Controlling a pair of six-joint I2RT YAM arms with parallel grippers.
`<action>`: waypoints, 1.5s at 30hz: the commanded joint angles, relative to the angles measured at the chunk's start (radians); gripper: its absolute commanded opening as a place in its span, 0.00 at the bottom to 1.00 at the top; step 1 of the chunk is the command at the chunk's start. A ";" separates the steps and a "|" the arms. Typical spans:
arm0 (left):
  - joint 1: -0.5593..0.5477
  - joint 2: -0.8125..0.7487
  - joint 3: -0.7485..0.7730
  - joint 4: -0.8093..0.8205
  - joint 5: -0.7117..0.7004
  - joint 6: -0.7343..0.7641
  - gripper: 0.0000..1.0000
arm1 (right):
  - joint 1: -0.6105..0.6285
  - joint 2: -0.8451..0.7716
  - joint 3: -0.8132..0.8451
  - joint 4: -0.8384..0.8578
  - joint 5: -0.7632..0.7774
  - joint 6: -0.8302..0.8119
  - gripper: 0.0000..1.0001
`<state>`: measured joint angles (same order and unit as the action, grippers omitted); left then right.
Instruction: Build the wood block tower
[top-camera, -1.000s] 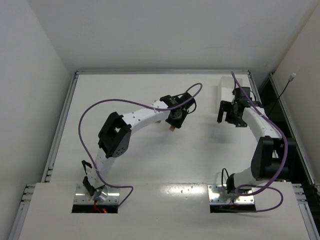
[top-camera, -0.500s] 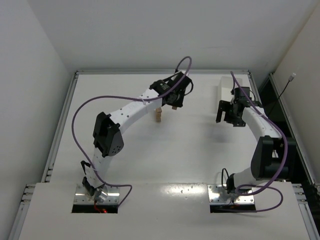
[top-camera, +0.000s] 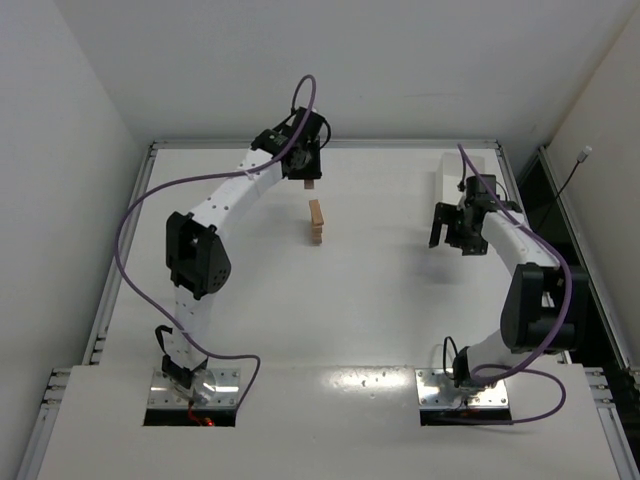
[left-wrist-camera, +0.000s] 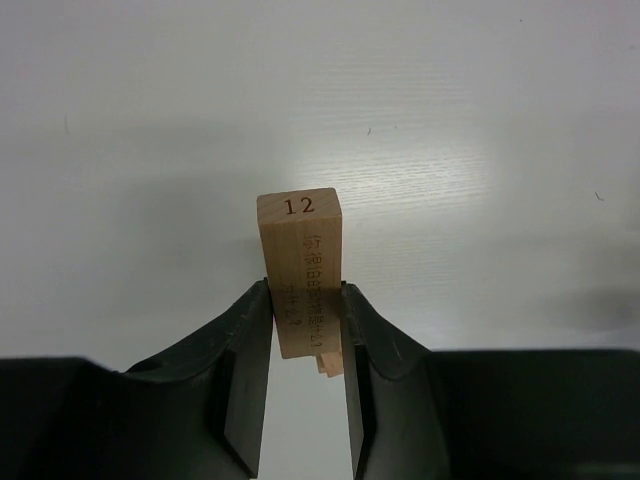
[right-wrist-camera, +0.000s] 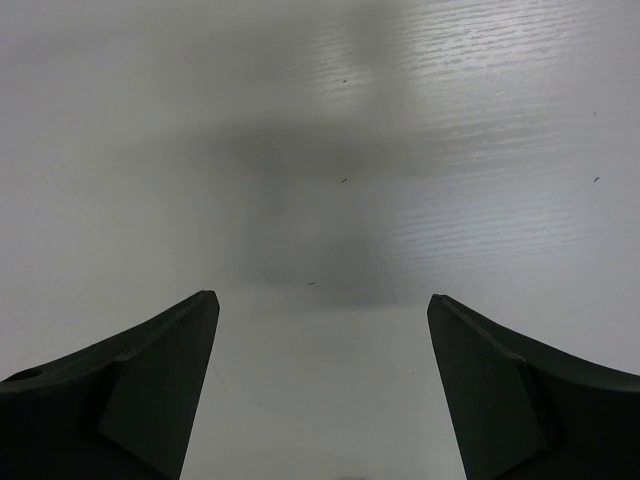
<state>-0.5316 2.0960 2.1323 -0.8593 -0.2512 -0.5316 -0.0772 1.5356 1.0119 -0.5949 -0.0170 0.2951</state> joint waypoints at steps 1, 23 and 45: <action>0.008 -0.027 -0.008 0.017 0.101 -0.013 0.00 | 0.010 0.009 0.051 0.030 -0.024 0.003 0.82; 0.030 -0.067 -0.164 0.046 0.234 -0.054 0.00 | 0.037 0.027 0.051 0.040 -0.034 0.003 0.81; 0.030 -0.085 -0.241 0.074 0.244 -0.064 0.00 | 0.037 0.046 0.060 0.040 -0.052 0.003 0.81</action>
<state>-0.5144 2.0743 1.8999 -0.8150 -0.0174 -0.5850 -0.0479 1.5742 1.0321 -0.5774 -0.0544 0.2951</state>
